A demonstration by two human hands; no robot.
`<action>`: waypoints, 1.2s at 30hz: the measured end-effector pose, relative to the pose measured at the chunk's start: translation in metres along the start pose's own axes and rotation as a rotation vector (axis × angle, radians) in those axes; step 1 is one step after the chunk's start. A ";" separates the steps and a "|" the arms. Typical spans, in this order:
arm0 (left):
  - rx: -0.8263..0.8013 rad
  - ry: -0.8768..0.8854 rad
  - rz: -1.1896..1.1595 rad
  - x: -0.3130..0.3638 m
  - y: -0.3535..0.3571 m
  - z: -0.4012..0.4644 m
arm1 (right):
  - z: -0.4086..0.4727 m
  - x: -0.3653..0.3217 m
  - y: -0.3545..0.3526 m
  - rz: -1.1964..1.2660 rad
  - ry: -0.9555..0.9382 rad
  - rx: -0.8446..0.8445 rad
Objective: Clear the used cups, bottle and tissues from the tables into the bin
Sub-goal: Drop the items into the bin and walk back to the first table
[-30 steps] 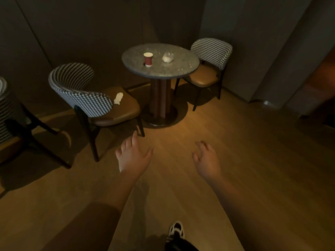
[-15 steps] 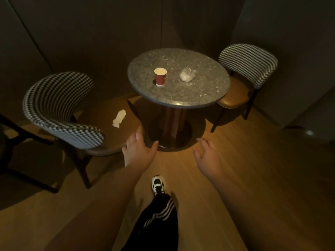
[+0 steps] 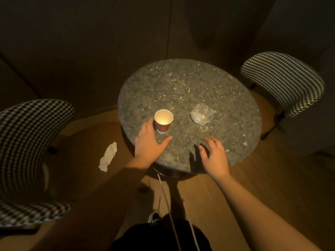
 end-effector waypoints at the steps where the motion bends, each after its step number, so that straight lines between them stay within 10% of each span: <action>1: 0.014 -0.018 -0.055 0.003 0.005 0.012 | 0.010 0.002 0.002 0.006 0.000 -0.005; 18: 0.254 -0.112 -0.094 0.001 0.038 0.101 | 0.196 0.034 0.058 -0.292 -0.186 -0.283; 36: 0.516 -0.471 0.019 -0.136 -0.096 -0.026 | 0.110 -0.113 0.138 -0.025 -0.542 -0.377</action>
Point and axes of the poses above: each hand's wrist, its own z-axis towards the middle knuckle, its own y-axis out of the palm, x = y × z, the point moved 5 cm from there along z, towards the middle knuckle, and after that the axes turned 2 degrees about y, right-handed, at the moved point
